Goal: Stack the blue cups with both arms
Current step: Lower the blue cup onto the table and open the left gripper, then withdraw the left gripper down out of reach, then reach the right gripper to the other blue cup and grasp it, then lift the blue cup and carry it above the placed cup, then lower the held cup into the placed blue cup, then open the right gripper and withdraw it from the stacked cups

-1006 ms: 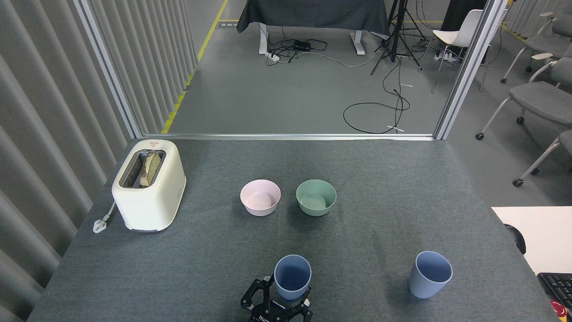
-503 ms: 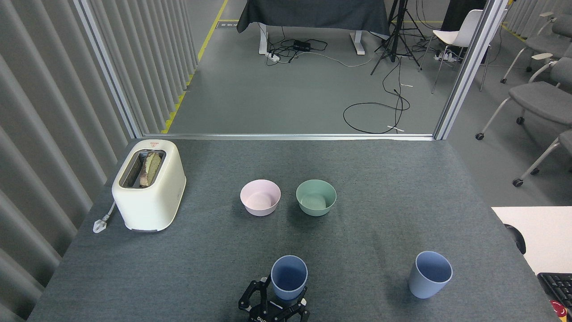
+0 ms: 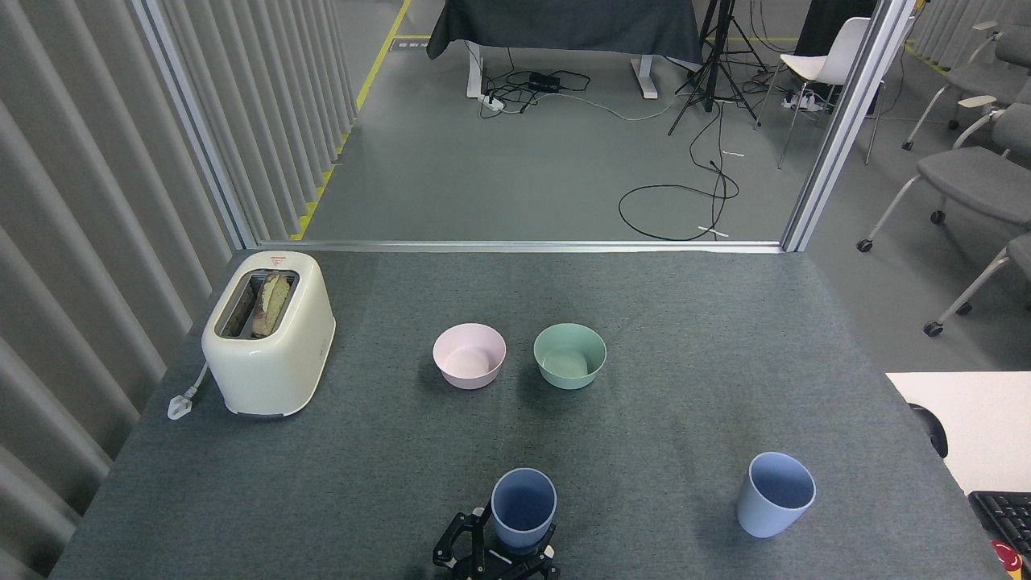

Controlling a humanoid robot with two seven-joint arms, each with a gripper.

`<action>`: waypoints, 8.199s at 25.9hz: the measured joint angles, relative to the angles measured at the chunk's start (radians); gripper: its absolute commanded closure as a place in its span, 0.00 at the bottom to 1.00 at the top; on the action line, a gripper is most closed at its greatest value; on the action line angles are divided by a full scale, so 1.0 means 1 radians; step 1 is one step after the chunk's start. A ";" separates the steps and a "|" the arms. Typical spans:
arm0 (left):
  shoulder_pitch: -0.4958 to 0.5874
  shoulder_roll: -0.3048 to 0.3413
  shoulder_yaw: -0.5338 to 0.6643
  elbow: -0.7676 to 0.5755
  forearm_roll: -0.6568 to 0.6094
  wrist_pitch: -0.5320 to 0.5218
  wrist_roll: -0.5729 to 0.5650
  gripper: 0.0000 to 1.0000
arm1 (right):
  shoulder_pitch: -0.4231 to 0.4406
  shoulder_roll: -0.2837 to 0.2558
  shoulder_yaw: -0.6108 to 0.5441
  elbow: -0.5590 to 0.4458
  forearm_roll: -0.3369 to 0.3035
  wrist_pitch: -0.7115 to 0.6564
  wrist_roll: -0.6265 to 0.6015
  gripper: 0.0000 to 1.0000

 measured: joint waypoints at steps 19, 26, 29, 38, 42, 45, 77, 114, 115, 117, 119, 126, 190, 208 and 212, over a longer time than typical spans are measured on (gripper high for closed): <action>-0.007 0.001 0.005 0.008 0.028 0.005 0.001 0.00 | 0.001 0.001 0.000 0.000 0.000 0.003 -0.003 0.00; 0.007 0.004 0.002 -0.005 0.062 0.003 0.001 0.00 | 0.003 0.001 0.000 0.000 0.000 0.003 -0.009 0.00; 0.029 0.007 0.004 -0.029 0.065 0.003 0.001 0.00 | 0.004 0.002 0.000 0.000 0.000 0.003 -0.011 0.00; 0.128 0.027 0.014 -0.121 0.066 0.002 0.000 0.00 | 0.008 0.003 0.000 0.000 0.000 0.003 -0.018 0.00; 0.213 0.057 0.060 -0.208 0.070 0.003 0.000 0.00 | 0.011 0.003 -0.001 0.000 0.000 0.003 -0.018 0.00; 0.298 0.087 0.123 -0.309 0.086 -0.001 -0.001 0.00 | 0.022 0.003 -0.007 -0.001 0.001 0.010 -0.022 0.00; 0.497 0.222 0.502 -0.453 0.325 -0.215 -0.001 0.00 | -0.364 -0.104 -0.210 0.372 0.005 -0.047 0.080 0.00; 0.500 0.219 0.504 -0.452 0.329 -0.215 0.001 0.00 | -0.617 -0.120 -0.129 0.559 0.010 -0.048 0.135 0.40; 0.501 0.219 0.504 -0.452 0.329 -0.215 0.001 0.00 | -0.617 -0.120 -0.128 0.557 0.010 -0.047 0.136 0.42; 0.507 0.217 0.504 -0.452 0.329 -0.215 0.001 0.00 | -0.612 -0.117 -0.128 0.547 0.009 -0.046 0.137 0.44; 0.511 0.213 0.504 -0.452 0.329 -0.215 0.001 0.00 | -0.609 -0.116 -0.130 0.513 0.007 -0.045 0.138 0.44; 0.518 0.205 0.504 -0.454 0.329 -0.213 0.001 0.00 | -0.656 -0.070 -0.051 0.374 0.038 -0.031 0.188 0.43; 0.537 0.212 0.506 -0.438 0.340 -0.180 0.015 0.00 | -0.527 0.184 0.245 0.199 0.137 -0.013 0.360 0.00; 0.542 0.212 0.510 -0.445 0.339 -0.180 0.016 0.00 | -0.442 0.104 0.010 0.034 0.033 -0.050 0.169 0.00; 0.543 0.212 0.512 -0.452 0.339 -0.181 0.016 0.00 | -0.308 0.059 -0.066 0.043 0.030 -0.100 0.103 0.00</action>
